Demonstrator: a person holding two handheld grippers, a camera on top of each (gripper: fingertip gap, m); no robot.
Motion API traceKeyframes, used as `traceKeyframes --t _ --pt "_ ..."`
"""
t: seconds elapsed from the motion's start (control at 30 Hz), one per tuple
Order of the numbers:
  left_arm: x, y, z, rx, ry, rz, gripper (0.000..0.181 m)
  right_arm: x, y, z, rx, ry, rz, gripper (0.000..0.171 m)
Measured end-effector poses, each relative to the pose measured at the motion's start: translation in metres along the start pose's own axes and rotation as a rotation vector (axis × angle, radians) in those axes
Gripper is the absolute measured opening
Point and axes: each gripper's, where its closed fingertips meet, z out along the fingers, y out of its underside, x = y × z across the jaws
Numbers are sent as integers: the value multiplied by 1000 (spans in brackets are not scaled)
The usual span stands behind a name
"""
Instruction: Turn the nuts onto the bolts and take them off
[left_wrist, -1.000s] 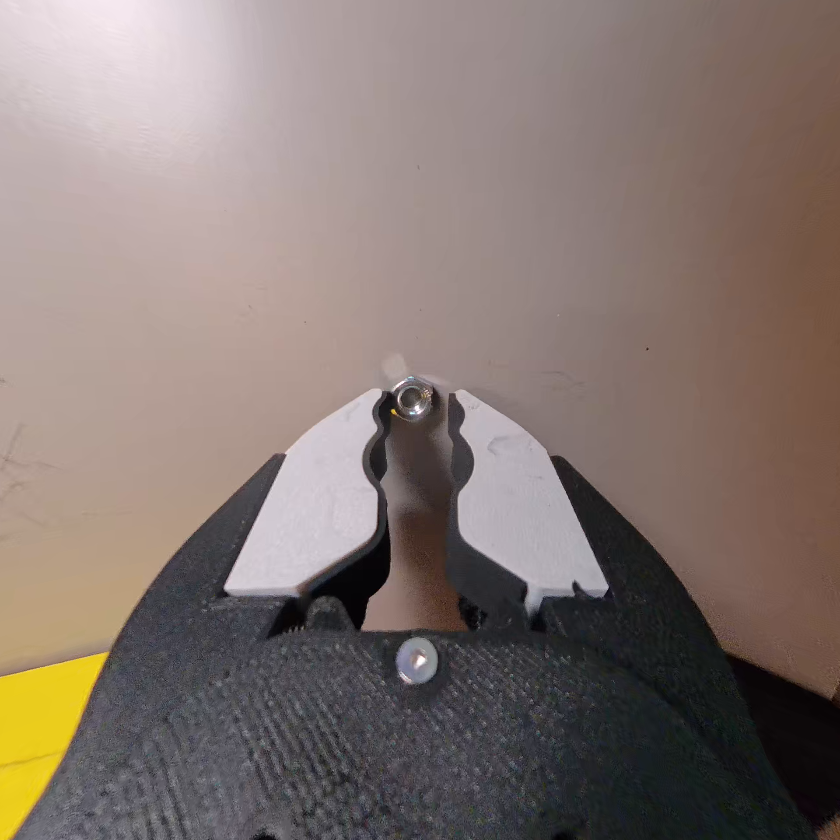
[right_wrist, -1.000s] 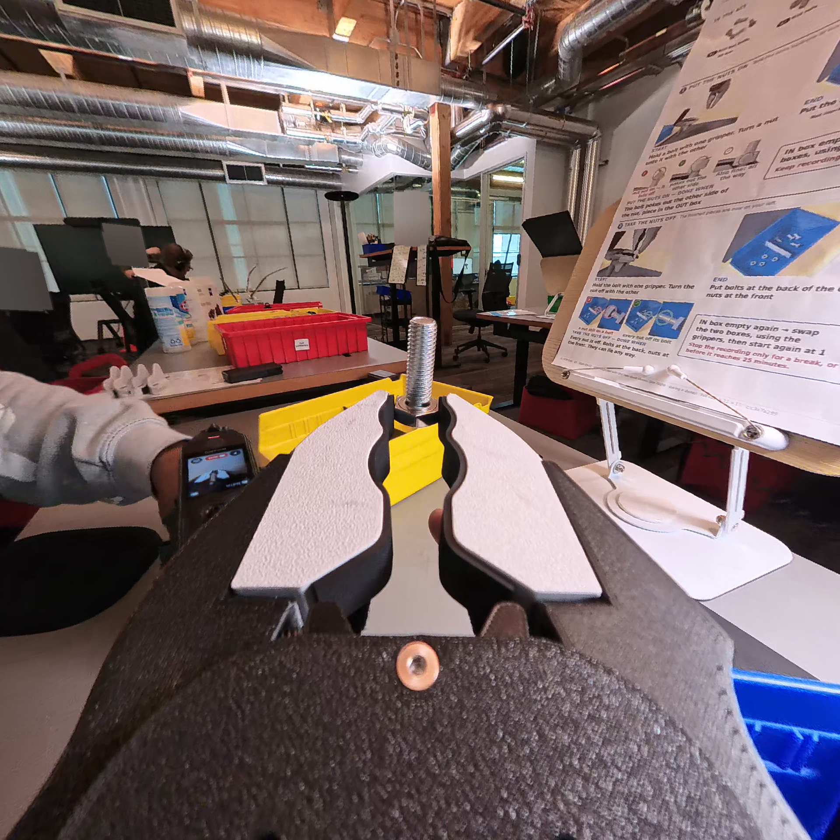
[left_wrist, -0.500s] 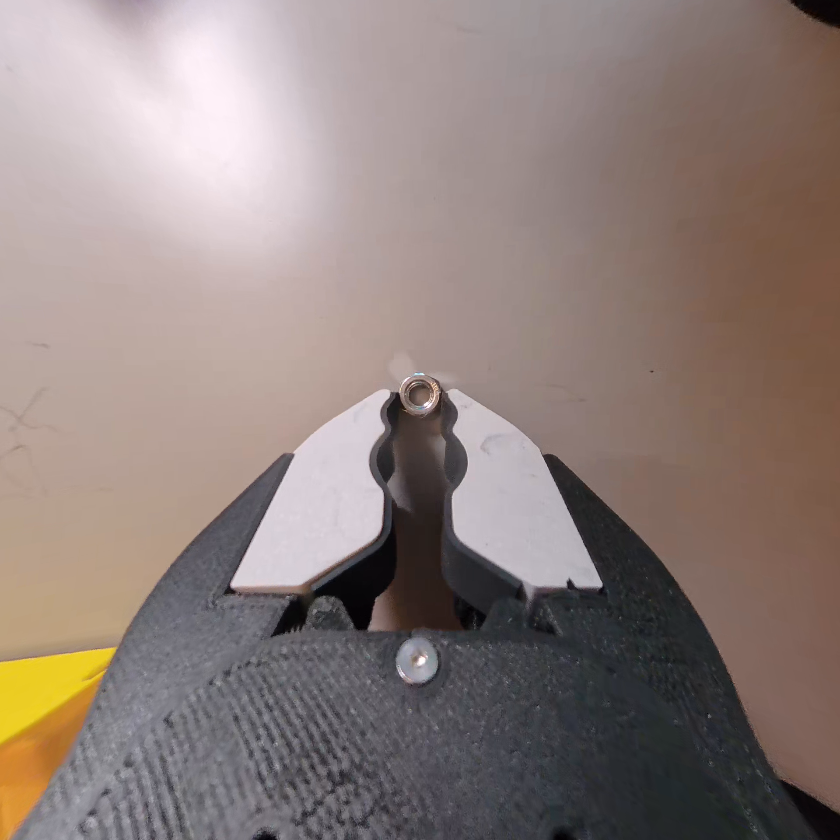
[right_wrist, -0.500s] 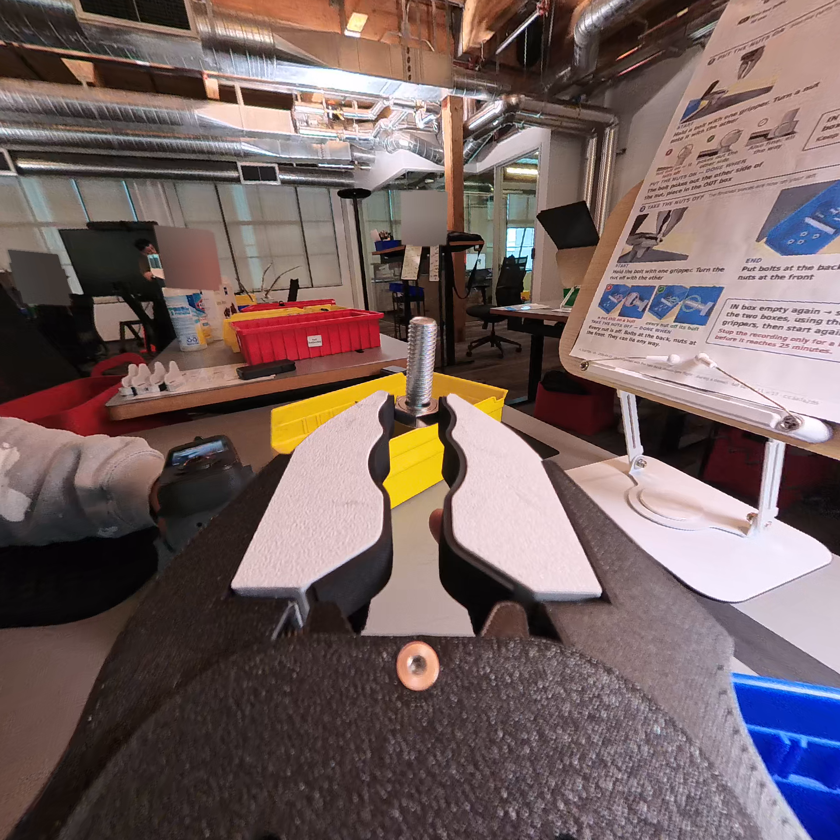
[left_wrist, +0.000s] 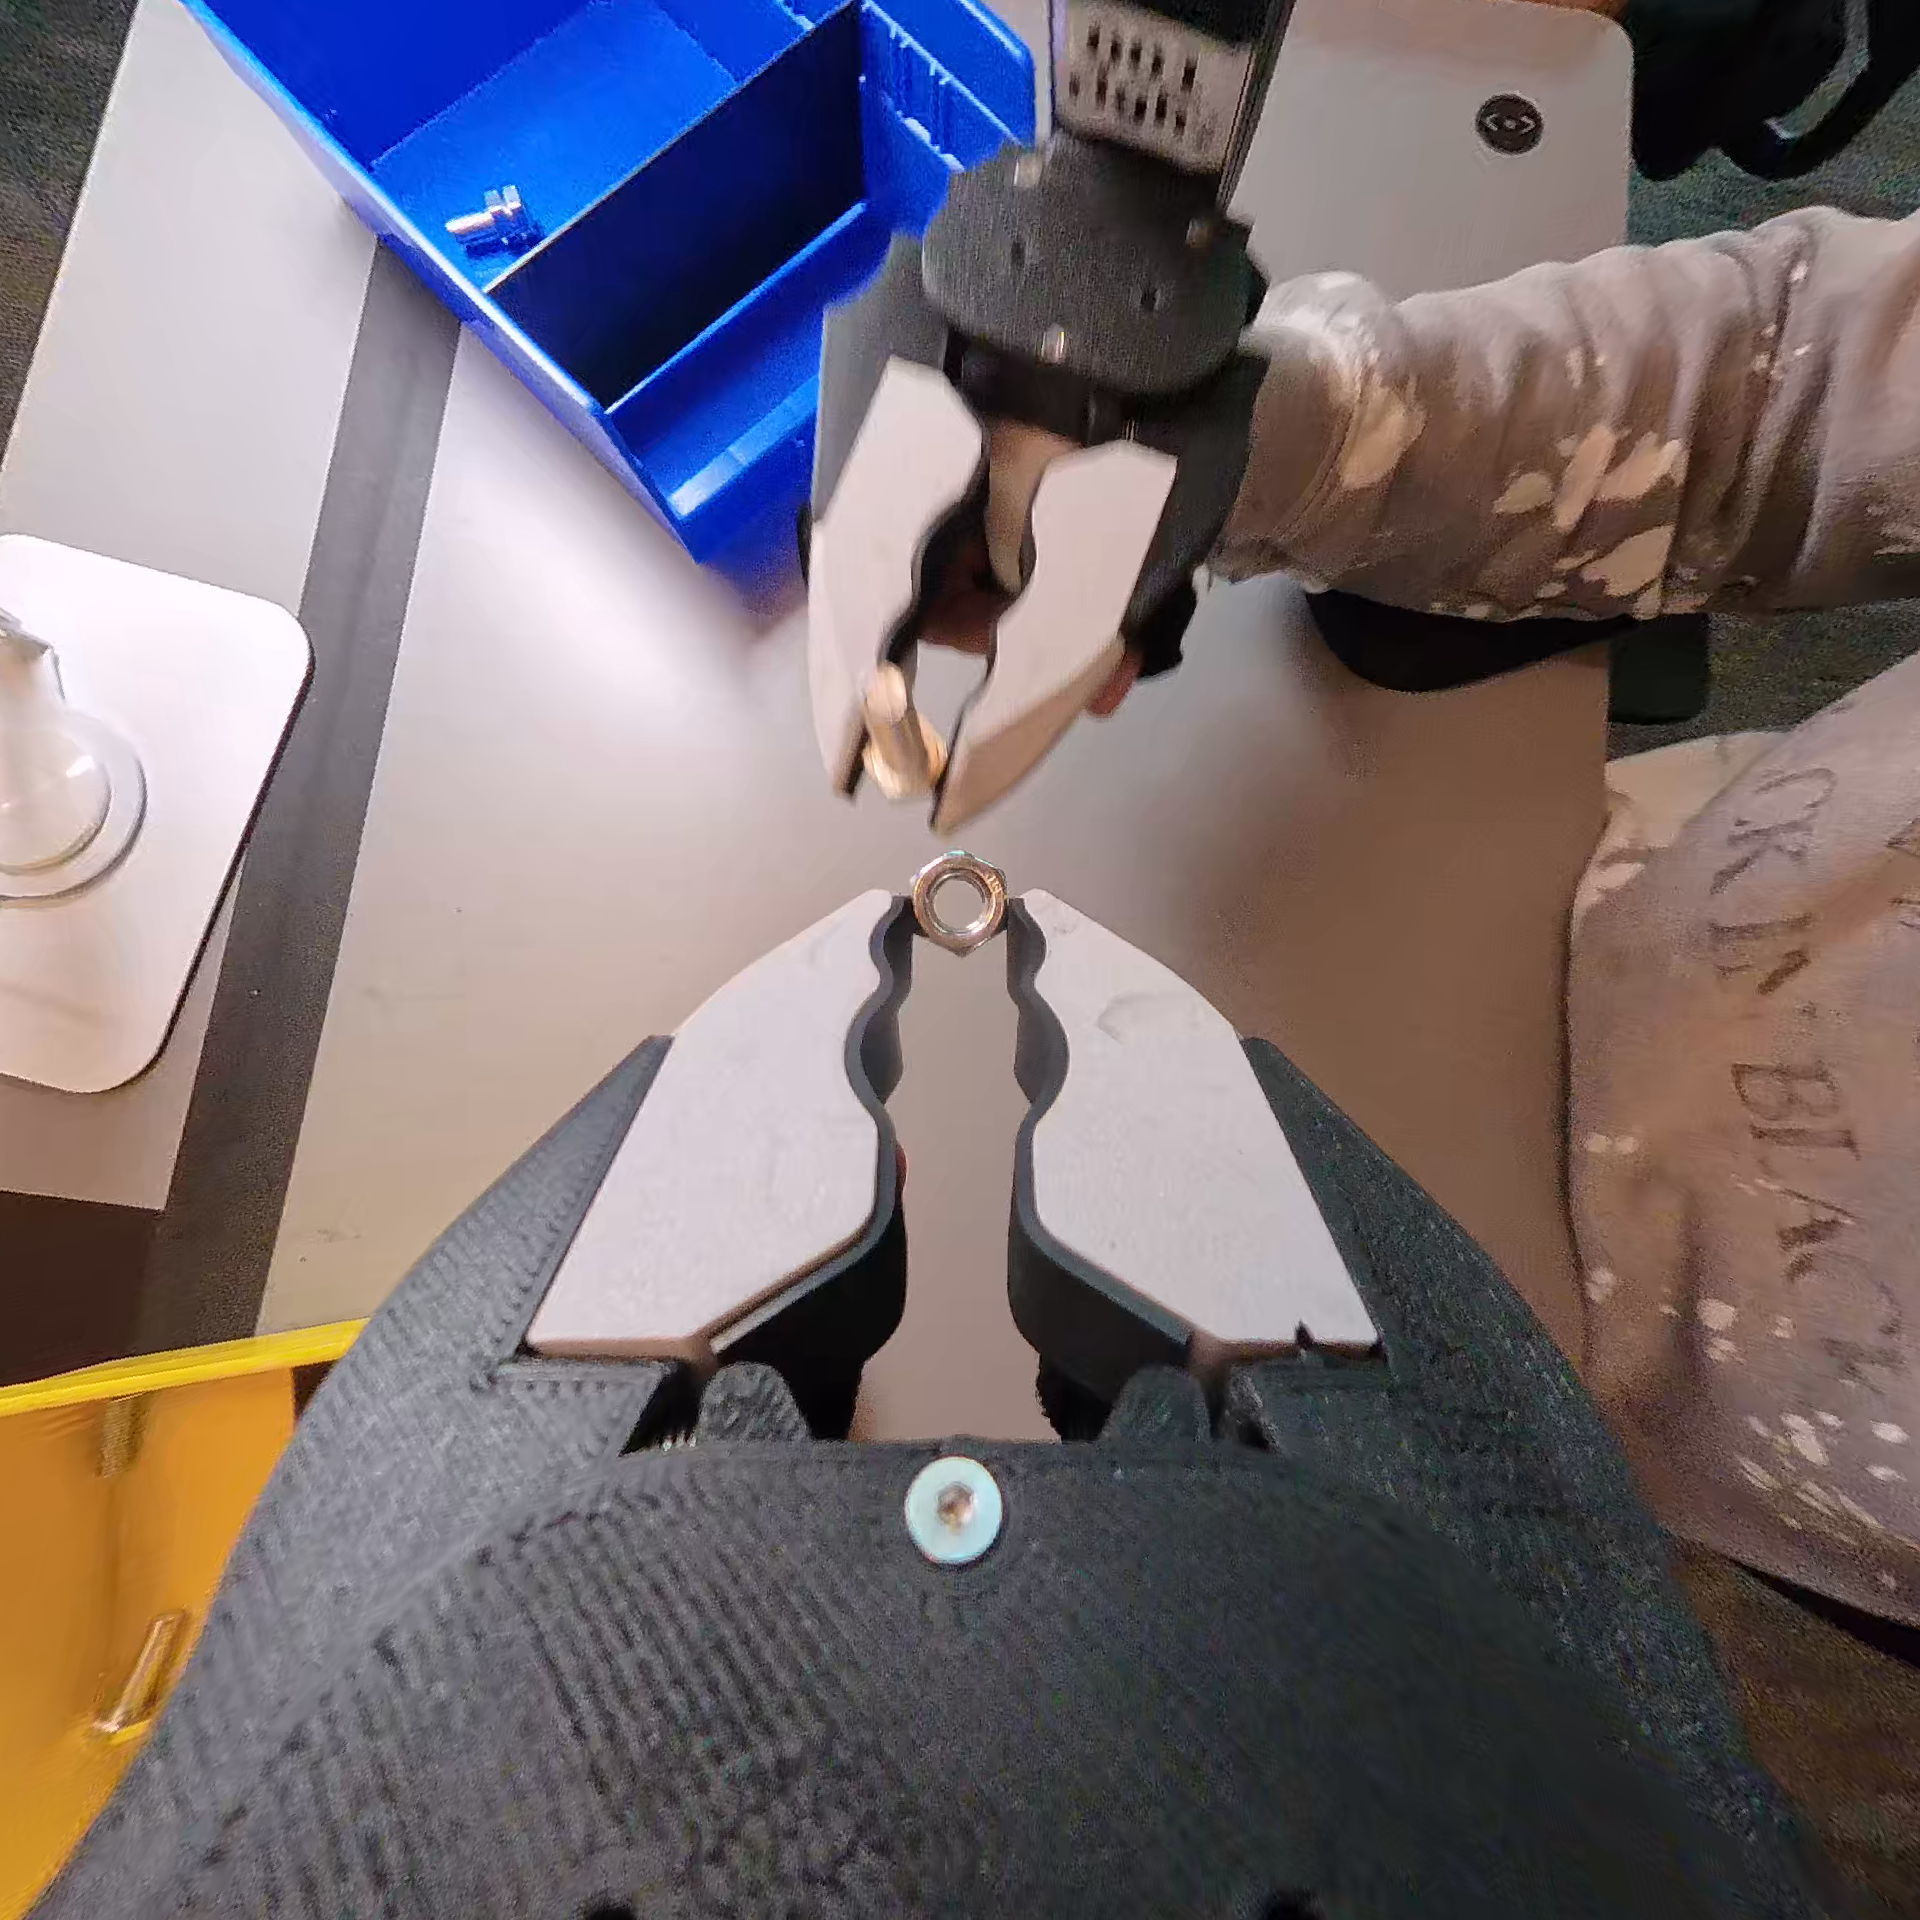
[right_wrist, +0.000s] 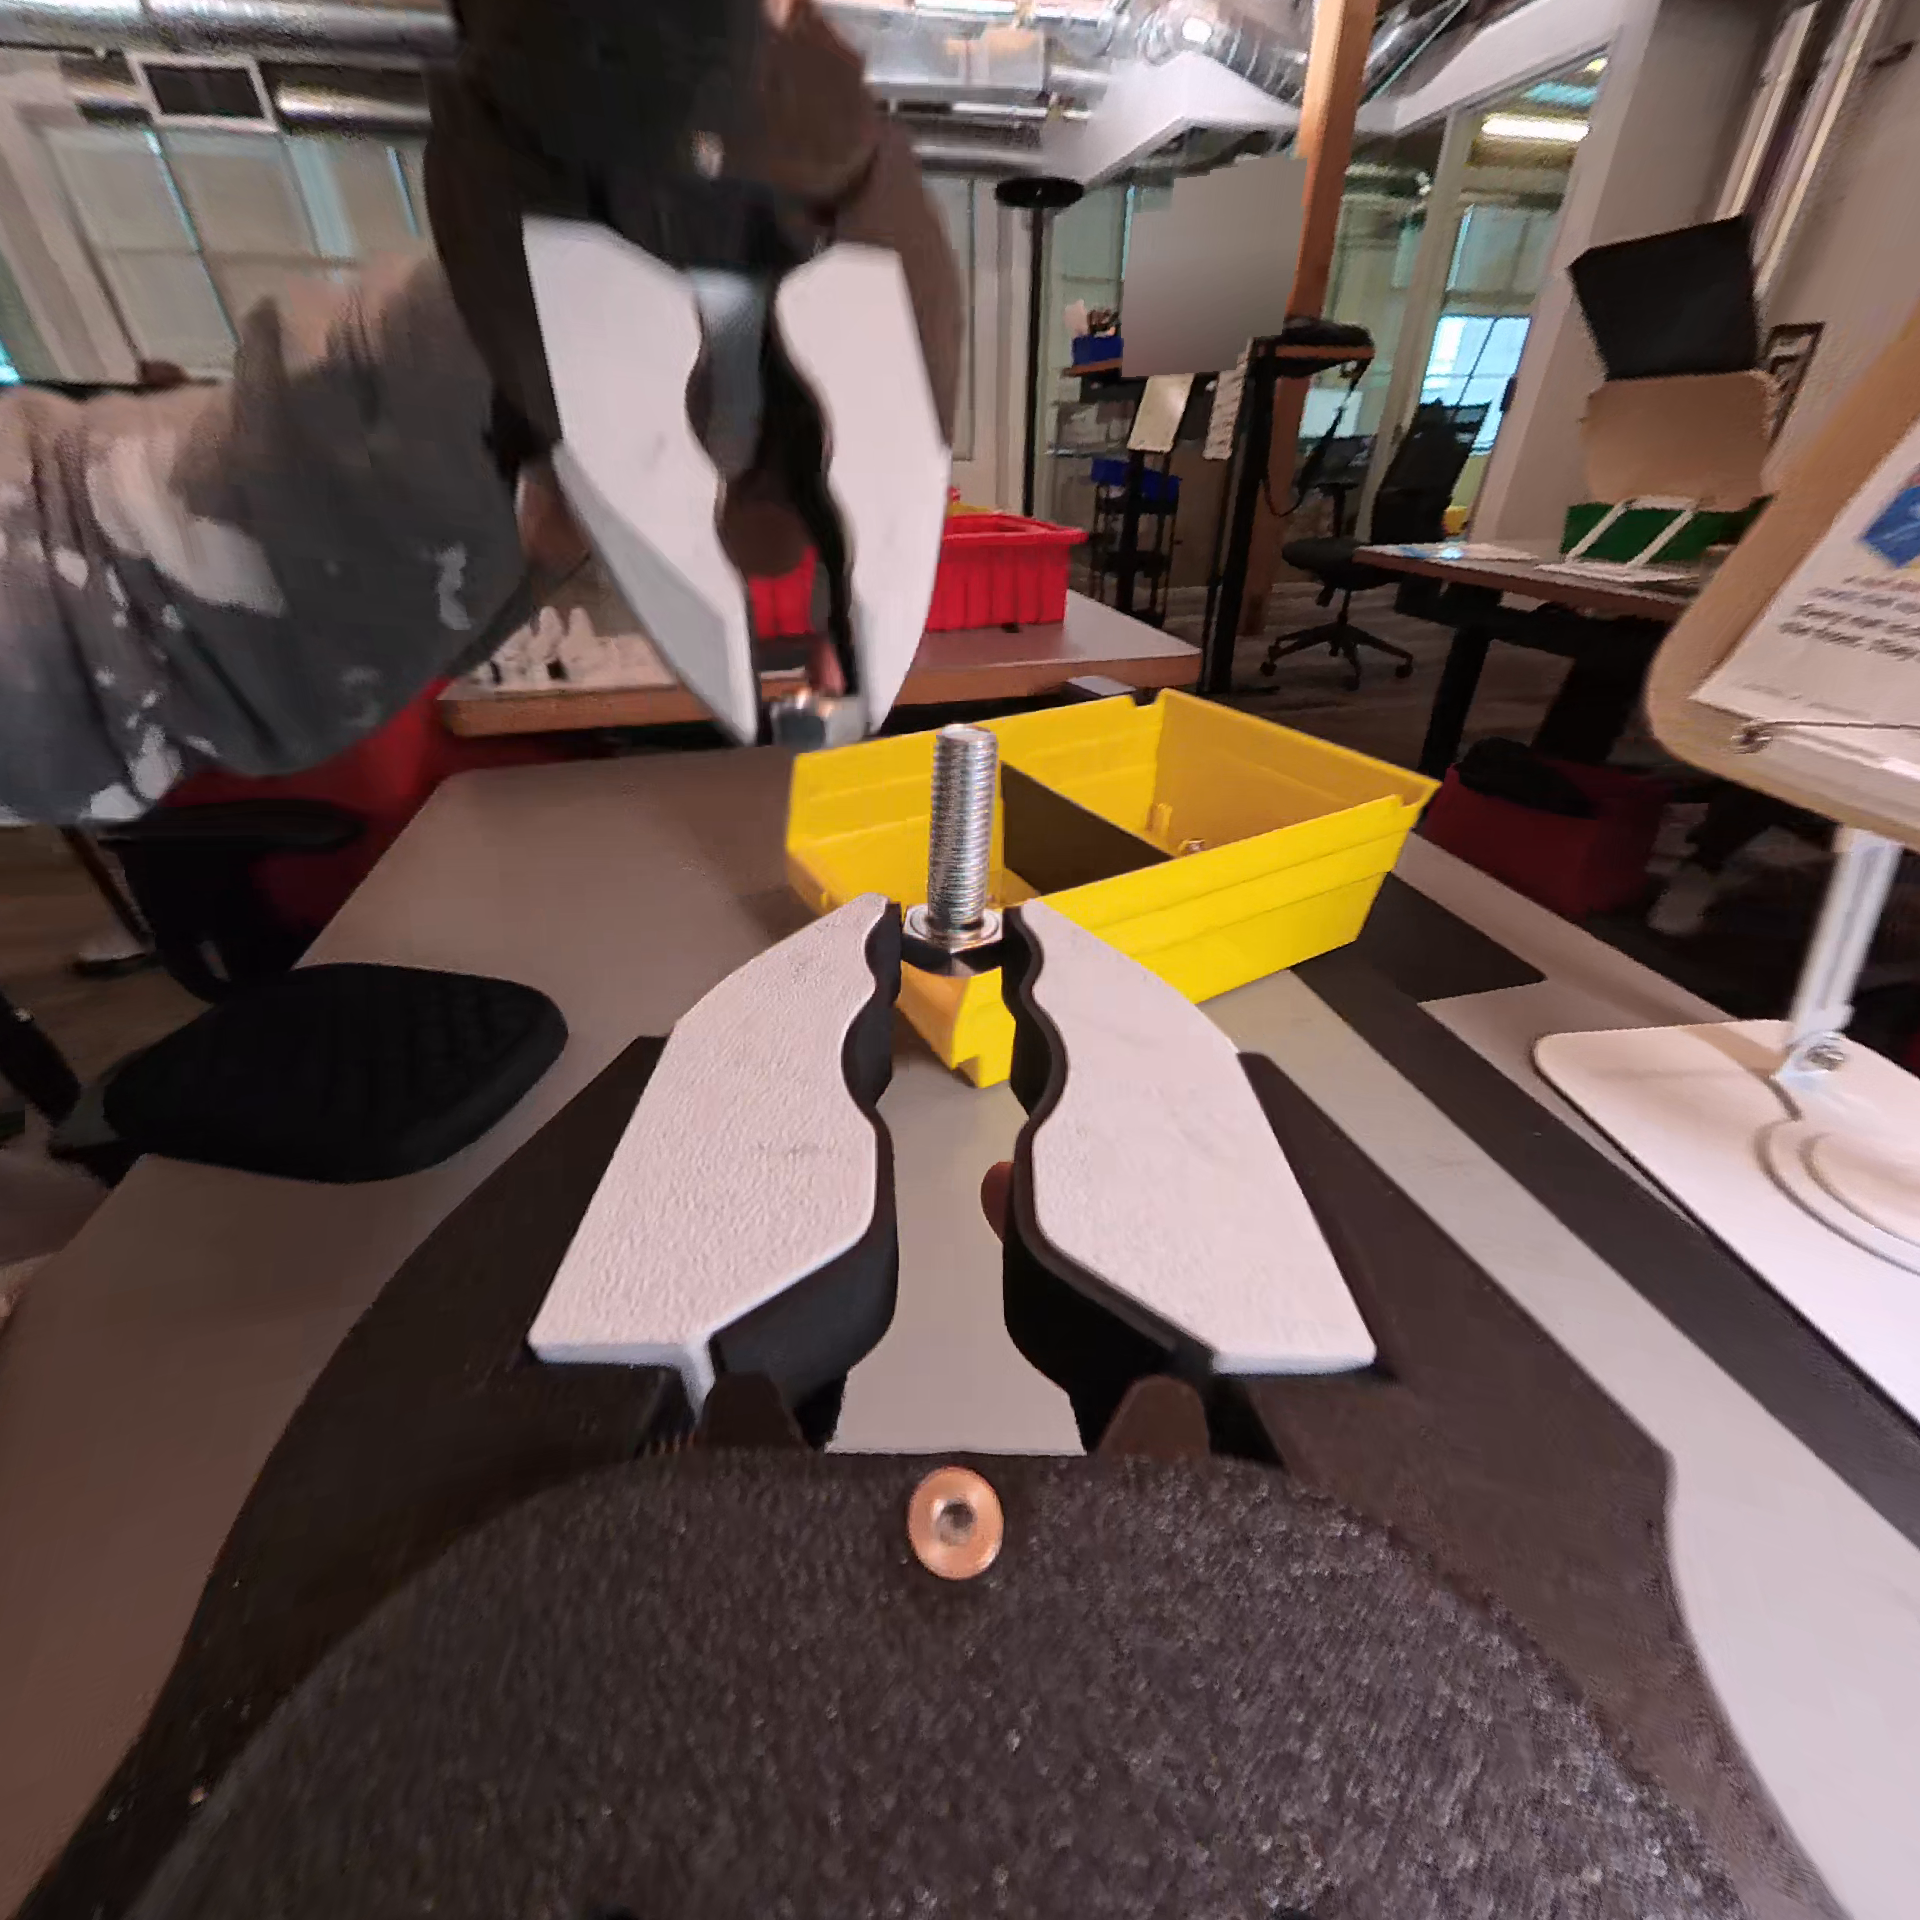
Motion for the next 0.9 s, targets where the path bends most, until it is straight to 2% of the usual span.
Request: traceKeyframes --t 0.1,0.3,0.9 --pt "2 -10 -6 -46 16 7 18 -19 11 18 -29 -57 2 18" --pt "6 -2 4 -131 41 23 18 -36 14 30 -39 -99 -8 18" --pt "5 0 5 -99 38 12 18 -32 9 27 -6 -78 -9 18"
